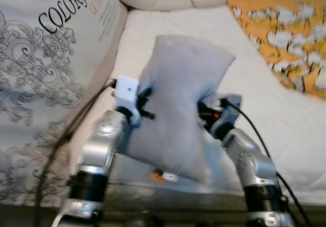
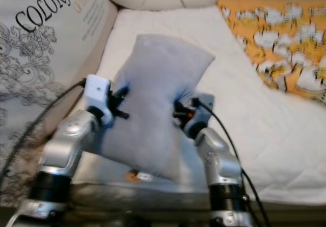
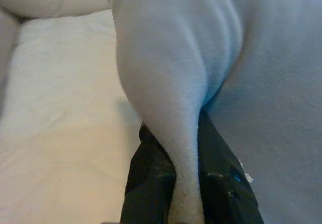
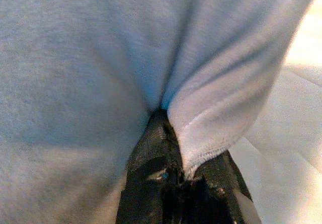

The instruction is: Clean up the room

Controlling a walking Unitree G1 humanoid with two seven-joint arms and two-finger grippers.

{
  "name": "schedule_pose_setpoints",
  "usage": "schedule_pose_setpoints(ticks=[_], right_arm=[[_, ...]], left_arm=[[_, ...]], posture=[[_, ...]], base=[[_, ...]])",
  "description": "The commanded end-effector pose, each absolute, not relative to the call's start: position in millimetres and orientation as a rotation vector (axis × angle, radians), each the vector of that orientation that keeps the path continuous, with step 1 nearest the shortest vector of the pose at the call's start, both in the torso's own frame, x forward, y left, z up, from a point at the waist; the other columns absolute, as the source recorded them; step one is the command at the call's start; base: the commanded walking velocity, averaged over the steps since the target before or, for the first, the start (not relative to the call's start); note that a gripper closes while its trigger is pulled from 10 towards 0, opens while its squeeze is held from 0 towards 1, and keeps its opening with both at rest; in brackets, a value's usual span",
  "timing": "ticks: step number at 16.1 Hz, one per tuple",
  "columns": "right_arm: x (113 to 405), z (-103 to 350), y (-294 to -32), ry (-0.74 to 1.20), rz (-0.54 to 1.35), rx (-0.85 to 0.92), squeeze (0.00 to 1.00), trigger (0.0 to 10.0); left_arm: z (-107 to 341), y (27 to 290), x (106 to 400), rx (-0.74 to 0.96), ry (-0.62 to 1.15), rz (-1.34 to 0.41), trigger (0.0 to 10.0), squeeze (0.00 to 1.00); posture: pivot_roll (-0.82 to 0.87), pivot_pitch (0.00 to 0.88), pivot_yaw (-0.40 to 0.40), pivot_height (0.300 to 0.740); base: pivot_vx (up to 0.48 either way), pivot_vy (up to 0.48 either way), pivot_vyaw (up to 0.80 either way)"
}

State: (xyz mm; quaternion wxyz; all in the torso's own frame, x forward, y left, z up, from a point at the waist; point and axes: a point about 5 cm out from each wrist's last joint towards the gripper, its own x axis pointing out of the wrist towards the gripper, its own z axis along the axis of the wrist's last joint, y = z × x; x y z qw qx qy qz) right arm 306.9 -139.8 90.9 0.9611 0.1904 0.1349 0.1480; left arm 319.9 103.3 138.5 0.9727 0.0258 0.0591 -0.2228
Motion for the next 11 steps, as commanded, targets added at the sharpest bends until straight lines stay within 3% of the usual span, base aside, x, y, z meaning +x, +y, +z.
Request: schedule_pose_setpoints(ticks=[1,4,11], right_arm=[[309.4,98.6,-137.8,0.229,0.296,0.387,0.00,10.0],[308.8,96.0,-137.8,0.238,0.275,0.396,0.00,10.0],[309.5,92.1,-144.5,0.245,0.207,0.412,0.00,10.0]], left_arm=[[148.9,110.4,324.0,0.077,0.073,-0.427,10.0,0.00],[147.4,112.2,324.9,0.088,0.082,-0.420,10.0,0.00],[148.4,112.3,328.9,0.101,0.063,-0.381,10.0,0.00]], posture=[[0.02,0.000,0.053,0.740],[0.02,0.000,0.060,0.740],[0.01,0.000,0.059,0.740]], base=[[0.000,0.480,0.00],[0.000,0.360,0.00],[0.000,0.000,0.00]])
